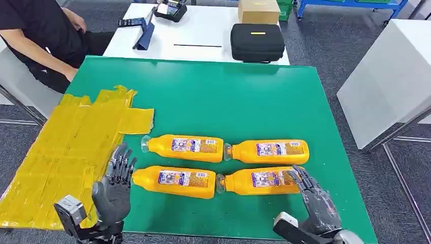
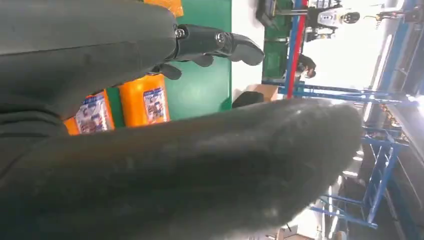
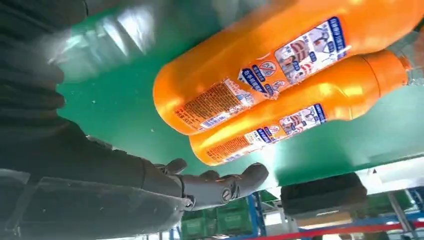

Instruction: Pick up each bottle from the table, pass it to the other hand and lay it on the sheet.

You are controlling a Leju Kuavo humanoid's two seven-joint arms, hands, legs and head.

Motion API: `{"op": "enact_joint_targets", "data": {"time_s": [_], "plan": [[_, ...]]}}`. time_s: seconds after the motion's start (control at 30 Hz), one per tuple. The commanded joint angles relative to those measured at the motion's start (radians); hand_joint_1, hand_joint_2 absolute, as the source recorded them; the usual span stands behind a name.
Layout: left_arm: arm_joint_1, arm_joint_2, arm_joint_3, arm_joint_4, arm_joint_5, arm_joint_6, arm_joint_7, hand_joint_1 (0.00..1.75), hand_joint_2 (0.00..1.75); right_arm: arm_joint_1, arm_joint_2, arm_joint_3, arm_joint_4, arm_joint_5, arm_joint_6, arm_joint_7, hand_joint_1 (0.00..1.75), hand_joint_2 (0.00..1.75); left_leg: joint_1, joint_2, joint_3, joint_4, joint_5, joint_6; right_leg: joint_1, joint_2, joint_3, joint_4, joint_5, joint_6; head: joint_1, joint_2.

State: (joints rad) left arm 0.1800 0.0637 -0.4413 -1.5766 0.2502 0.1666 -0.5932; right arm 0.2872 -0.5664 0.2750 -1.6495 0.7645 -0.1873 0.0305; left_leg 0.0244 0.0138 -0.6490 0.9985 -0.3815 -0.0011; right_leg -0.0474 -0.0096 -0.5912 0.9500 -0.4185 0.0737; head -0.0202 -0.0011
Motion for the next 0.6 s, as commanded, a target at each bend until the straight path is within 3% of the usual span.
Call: {"op": "enact_joint_targets", "data": {"time_s": [0.03, 0.6], "plan": [[0.0, 0.063, -0.059, 0.004, 0.034, 0.034, -0.009, 0.0, 0.0, -0.098, -0.011, 0.062, 0.134, -0.021, 0.035, -0.018, 0.0, 1.75, 0.0, 0.001, 0.006, -0.001, -0.002, 0.001, 0.001, 0.002, 0.005, -0.001, -0.001, -0.006, 0.0, 0.0], [-0.05, 0.049, -0.056, 0.044, 0.045, 0.02, 0.001, 0.0, 0.0, -0.255, 0.019, 0.098, 0.271, 0.016, 0.133, -0.025, 0.0, 1.75, 0.0, 0.0, 0.004, -0.001, 0.0, 0.001, 0.0, 0.001, 0.004, -0.001, 0.0, -0.004, 0.0, 0.0]]}}
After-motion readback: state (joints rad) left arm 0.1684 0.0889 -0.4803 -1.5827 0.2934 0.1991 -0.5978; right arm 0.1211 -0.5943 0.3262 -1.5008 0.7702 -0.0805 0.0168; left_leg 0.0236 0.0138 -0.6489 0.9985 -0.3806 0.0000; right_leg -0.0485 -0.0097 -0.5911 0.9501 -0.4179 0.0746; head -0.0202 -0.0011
